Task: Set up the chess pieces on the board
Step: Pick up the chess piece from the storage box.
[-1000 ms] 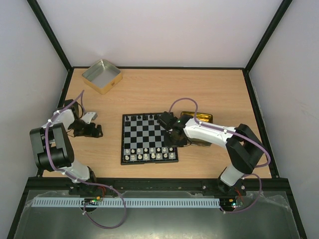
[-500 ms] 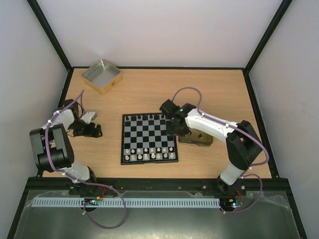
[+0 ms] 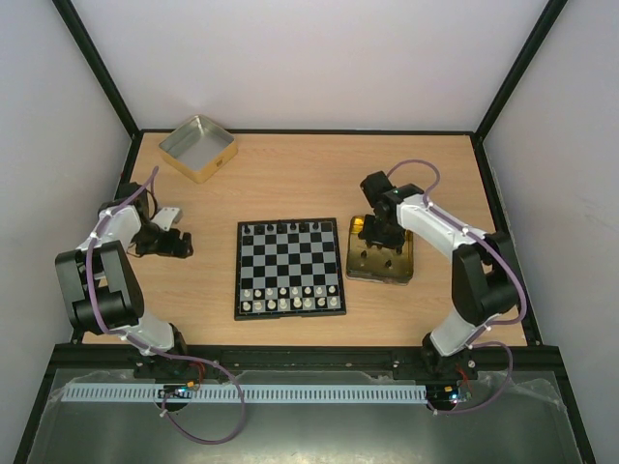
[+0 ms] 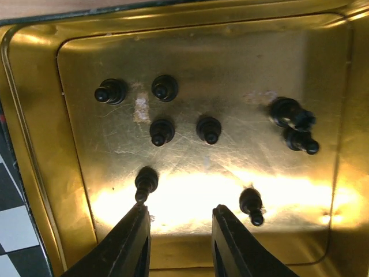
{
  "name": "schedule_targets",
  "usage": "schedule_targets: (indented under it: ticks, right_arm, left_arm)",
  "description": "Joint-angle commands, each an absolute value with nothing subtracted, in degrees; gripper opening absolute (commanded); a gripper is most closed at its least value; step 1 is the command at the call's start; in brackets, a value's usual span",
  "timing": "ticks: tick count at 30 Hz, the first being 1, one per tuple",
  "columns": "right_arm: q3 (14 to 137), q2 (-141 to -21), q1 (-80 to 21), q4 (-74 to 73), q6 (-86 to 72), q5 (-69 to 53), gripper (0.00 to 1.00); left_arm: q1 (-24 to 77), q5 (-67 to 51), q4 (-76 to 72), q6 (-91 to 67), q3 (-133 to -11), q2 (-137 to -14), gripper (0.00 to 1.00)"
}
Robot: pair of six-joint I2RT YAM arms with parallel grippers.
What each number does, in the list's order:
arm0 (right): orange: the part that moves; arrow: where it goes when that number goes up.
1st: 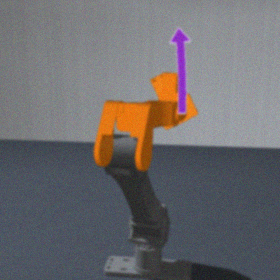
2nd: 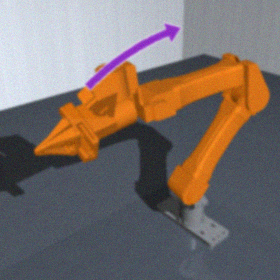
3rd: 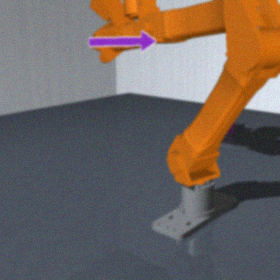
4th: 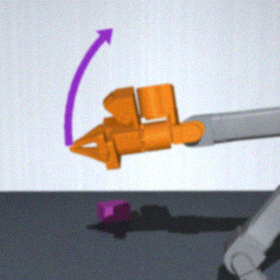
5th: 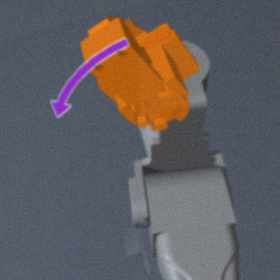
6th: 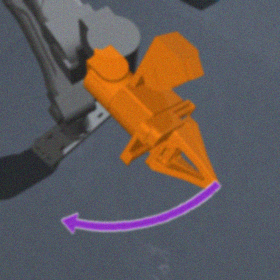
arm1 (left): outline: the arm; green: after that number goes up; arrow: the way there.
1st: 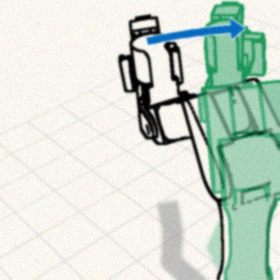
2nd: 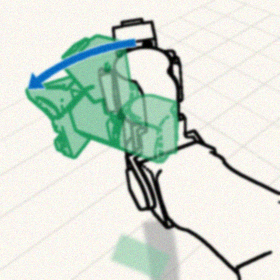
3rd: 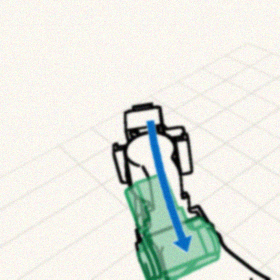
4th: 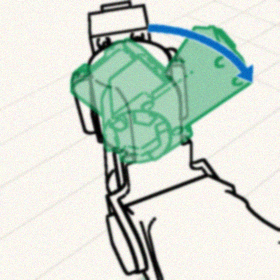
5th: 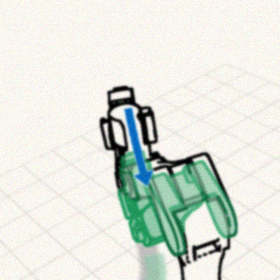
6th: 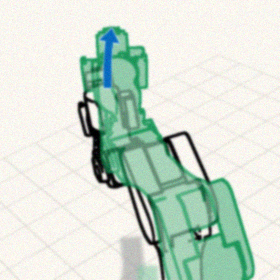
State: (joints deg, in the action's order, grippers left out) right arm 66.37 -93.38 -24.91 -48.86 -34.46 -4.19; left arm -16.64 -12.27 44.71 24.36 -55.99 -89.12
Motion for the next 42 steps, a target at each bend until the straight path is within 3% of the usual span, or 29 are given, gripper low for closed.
schedule_targets:
  ticks: [1, 13, 25, 42]
  right_arm:
    - [67.0, -97.4, -24.3, -47.8, -32.1, -9.5, 0.28]
    - [71.9, -102.7, -24.3, -46.0, -38.1, -10.3, 0.25]
    - [74.2, -100.9, -20.6, -51.5, -39.0, 2.8, 0.27]
    - [68.4, -99.8, -11.6, -47.0, -36.6, -2.6, 0.26]
  left_arm:
    - [-15.9, -15.0, 46.7, 23.5, -56.8, -87.8, 0.97]
    - [-15.8, -19.0, 45.7, 25.6, -55.6, -87.8, 0.97]
    - [-15.8, -19.3, 44.2, 23.5, -55.7, -87.6, 0.97]
    - [-15.3, -21.1, 44.0, 20.5, -56.8, -91.9, 0.97]
